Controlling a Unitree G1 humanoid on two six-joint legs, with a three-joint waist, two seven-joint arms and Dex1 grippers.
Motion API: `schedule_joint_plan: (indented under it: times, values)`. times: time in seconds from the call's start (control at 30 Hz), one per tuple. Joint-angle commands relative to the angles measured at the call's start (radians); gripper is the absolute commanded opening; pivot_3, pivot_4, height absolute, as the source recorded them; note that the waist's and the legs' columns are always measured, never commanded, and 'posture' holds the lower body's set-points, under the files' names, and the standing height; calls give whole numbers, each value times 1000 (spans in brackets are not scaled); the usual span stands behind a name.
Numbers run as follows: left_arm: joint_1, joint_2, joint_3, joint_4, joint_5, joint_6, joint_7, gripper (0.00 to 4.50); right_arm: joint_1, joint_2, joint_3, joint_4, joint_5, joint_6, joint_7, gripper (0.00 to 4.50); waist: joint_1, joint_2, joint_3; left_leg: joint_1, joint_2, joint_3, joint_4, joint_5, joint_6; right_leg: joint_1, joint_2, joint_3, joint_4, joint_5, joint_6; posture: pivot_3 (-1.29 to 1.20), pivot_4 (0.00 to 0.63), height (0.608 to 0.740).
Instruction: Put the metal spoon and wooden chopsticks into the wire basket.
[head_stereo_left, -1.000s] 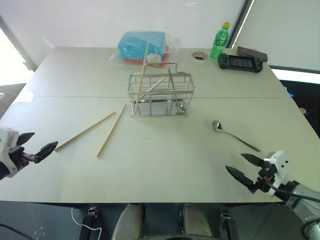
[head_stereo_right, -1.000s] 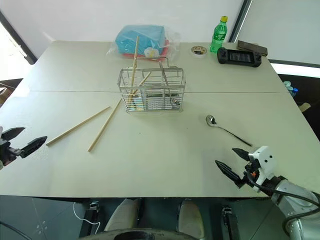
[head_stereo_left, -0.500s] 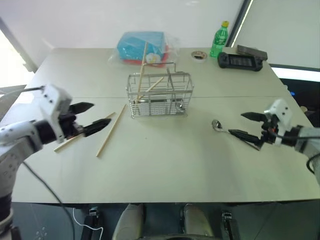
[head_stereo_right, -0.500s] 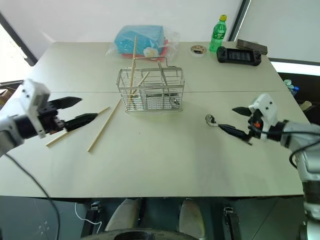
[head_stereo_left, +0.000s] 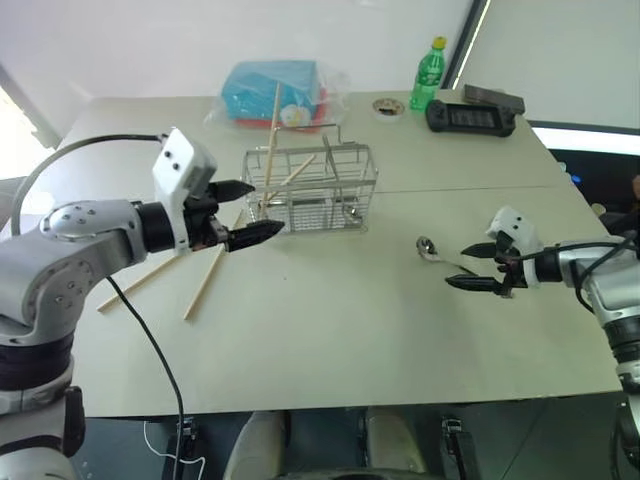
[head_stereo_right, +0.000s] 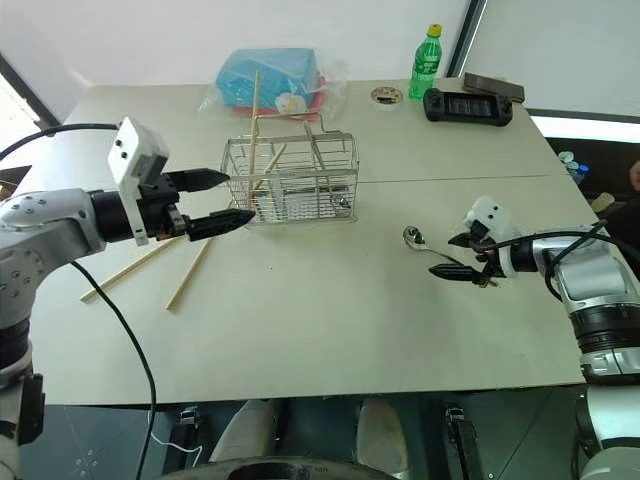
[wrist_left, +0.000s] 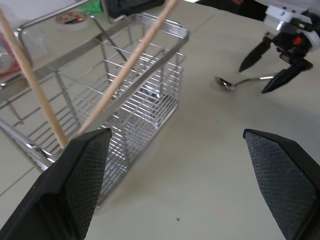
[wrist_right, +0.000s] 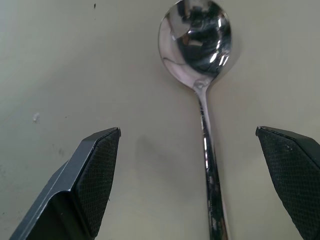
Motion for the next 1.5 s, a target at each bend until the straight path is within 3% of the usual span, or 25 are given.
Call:
schedule_joint_plan:
  times: [0.03,0.47,0.57,0.8,1.17,1.37,1.5]
  values:
    - [8,32,-6,-48,-31,-4,-52,4443,-52,12,-7,20,-15,-3,-2,4500,1,0,0,0,0,0,0,0,0,0,0,0,0,0,0,0,150,731]
    - [-15,37,-59,-29,-67,-5,-147,4443,-124,81,71,173,-119,-20,-3,4500,3,-1,0,0,0,0,2,1,-1,1,0,0,0,0,-1,0,150,731]
    - [-20,35,-67,-33,-61,-10,-157,4500,-144,99,72,199,-124,3,-8,3685,0,-2,0,2,0,0,2,1,-1,2,0,0,0,0,-1,0,150,731]
    - [-29,26,-75,-27,-46,-24,-156,4500,-142,108,71,202,-131,7,12,33,2,-2,0,2,0,0,2,1,-1,2,0,0,1,0,-1,0,150,731]
    - [-43,16,-69,-14,-34,-32,-152,4500,-134,119,0,169,-105,-75,-31,33,1,-3,-1,2,0,0,2,1,-2,2,0,0,1,0,0,0,150,731]
    - [-81,-10,-19,38,-48,-32,-99,4500,-128,141,-194,-105,160,91,20,33,-3,0,1,2,0,0,2,1,-2,1,0,1,3,1,0,0,150,731]
    - [-128,-28,22,68,-75,-24,-62,4500,-182,174,-302,-279,354,275,-39,33,2,-1,2,2,0,0,1,1,-1,1,1,1,4,1,1,0,150,731]
